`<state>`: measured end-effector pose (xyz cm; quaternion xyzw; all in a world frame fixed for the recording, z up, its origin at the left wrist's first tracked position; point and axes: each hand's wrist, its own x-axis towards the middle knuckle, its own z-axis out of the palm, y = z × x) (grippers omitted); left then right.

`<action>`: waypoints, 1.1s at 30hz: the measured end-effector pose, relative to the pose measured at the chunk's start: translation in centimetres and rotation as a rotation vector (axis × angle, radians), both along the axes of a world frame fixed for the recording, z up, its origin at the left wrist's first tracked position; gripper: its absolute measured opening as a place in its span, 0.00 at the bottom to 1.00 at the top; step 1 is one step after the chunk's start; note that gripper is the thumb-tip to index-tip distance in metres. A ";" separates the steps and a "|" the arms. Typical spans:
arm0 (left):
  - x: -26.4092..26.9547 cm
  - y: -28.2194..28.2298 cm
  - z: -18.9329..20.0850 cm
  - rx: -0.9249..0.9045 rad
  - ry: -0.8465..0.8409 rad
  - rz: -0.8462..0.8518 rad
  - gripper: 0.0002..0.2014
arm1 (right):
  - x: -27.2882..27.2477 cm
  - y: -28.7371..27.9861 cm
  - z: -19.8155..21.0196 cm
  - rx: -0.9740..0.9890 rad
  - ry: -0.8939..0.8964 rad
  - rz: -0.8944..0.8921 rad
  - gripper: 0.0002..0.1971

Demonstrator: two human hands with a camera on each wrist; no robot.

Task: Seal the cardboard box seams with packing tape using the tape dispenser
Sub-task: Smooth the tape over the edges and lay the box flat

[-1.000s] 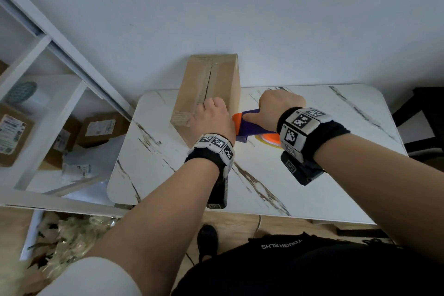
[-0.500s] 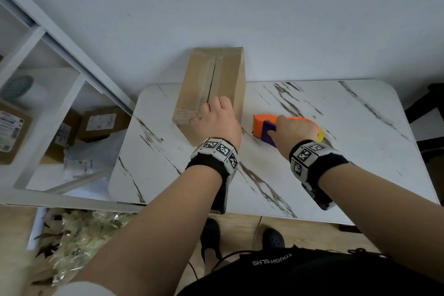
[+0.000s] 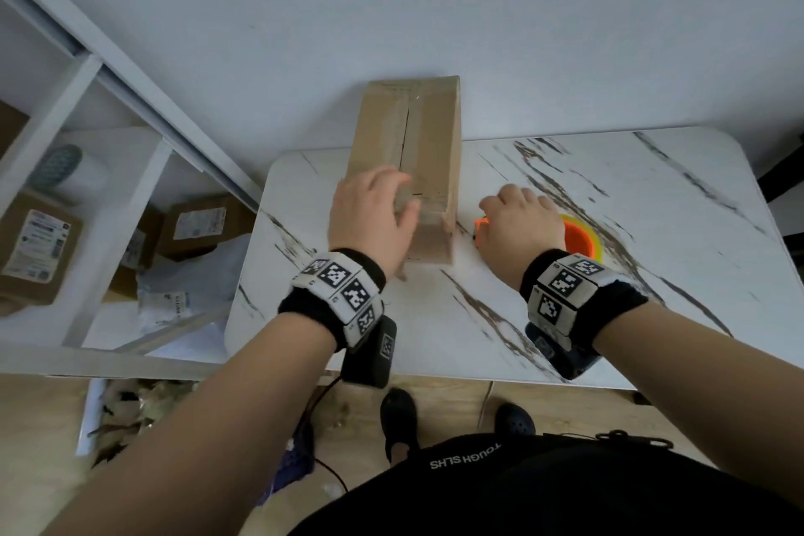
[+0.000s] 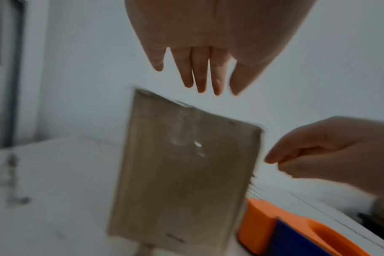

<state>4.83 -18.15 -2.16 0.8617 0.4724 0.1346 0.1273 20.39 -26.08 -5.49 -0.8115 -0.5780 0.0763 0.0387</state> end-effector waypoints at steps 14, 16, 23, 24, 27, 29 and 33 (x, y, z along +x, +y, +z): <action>-6.5 4.1 -1.2 -0.617 -0.355 0.120 0.18 | -4.1 2.6 1.5 -0.196 0.102 -0.081 0.15; -7.0 4.5 -1.1 -0.639 -0.364 0.073 0.18 | -3.8 2.7 1.8 -0.195 0.125 -0.100 0.15; -7.5 6.0 -1.8 -0.551 -0.282 0.013 0.16 | -3.4 2.8 3.5 -0.156 0.108 -0.088 0.13; -7.6 6.1 -1.9 -0.536 -0.270 0.016 0.16 | -3.4 2.8 3.6 -0.163 0.133 -0.082 0.12; -7.7 6.5 -2.0 -0.522 -0.249 0.019 0.14 | -3.3 2.8 3.6 -0.167 0.206 -0.072 0.12; -7.6 6.6 -2.0 -0.510 -0.227 0.015 0.14 | -3.2 2.7 3.6 -0.156 0.227 -0.077 0.15; -7.2 6.5 -1.6 -0.442 -0.176 -0.003 0.11 | -3.4 2.8 3.2 -0.117 0.192 -0.116 0.18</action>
